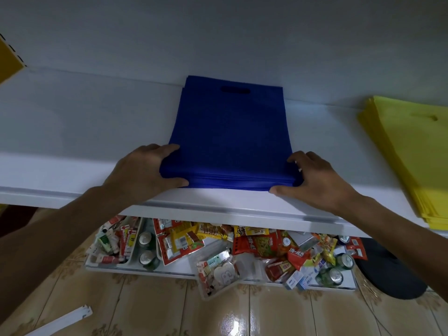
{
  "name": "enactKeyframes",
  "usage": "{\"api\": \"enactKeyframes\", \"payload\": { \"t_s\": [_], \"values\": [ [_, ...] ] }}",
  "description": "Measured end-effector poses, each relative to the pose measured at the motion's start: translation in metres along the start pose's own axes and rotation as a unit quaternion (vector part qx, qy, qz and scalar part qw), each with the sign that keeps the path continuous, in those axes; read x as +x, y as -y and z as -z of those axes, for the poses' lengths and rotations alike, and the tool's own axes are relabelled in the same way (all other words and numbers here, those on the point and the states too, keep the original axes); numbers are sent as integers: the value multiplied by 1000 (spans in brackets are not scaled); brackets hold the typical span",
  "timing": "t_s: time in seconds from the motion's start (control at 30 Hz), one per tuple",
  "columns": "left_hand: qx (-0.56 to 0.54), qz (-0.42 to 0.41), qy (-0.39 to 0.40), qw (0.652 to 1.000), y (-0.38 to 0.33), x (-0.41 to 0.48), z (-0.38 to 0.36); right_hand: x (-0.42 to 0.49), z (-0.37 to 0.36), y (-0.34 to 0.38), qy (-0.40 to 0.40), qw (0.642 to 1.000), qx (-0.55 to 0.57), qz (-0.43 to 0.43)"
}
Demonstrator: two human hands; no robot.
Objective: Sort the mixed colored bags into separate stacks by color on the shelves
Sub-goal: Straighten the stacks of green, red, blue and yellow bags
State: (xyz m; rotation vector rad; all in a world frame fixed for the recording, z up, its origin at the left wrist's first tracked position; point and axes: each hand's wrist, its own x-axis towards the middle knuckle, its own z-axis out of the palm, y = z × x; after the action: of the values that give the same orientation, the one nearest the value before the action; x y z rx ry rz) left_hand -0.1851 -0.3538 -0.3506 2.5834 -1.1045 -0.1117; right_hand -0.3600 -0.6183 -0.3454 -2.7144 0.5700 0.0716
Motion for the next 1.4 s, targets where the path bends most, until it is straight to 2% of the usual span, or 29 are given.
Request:
{"api": "enactKeyframes", "payload": {
  "t_s": [0.07, 0.2, 0.33, 0.53, 0.67, 0.83, 0.93, 1.07, 1.27, 1.4],
  "values": [
    [12, -9, 11, 1000, -2, -1, 6, 1, 1, 1, -1, 1000, 10, -7],
    [2, -10, 6, 1000, -2, -8, 5, -1, 6, 4, 48, 999, 0, -9],
    [-39, 9, -7, 999, -3, -13, -2, -2, 2, 7, 24, 1000, -17, 0],
    [-67, 39, -48, 996, -9, -9, -6, 1, 2, 8, 19, 999, 28, -28],
    [-85, 38, 3, 996, -7, -10, -3, 0, -1, 10, 2, 999, 27, -38],
    [-153, 91, 31, 984, -7, -3, 8, -5, 8, 16, 61, 993, 64, -76],
    [-196, 116, 53, 972, -7, 7, 12, 6, 13, 12, 15, 981, 142, -132],
    [-200, 128, 76, 968, -4, 33, 10, 46, 15, -3, -58, 971, 153, -172],
    [-245, 176, 74, 950, 3, 64, -1, 104, 24, -5, -49, 968, 174, -174],
    [-201, 160, 81, 963, -6, 67, -6, 111, 22, 12, -35, 971, 188, -145]
  ]
}}
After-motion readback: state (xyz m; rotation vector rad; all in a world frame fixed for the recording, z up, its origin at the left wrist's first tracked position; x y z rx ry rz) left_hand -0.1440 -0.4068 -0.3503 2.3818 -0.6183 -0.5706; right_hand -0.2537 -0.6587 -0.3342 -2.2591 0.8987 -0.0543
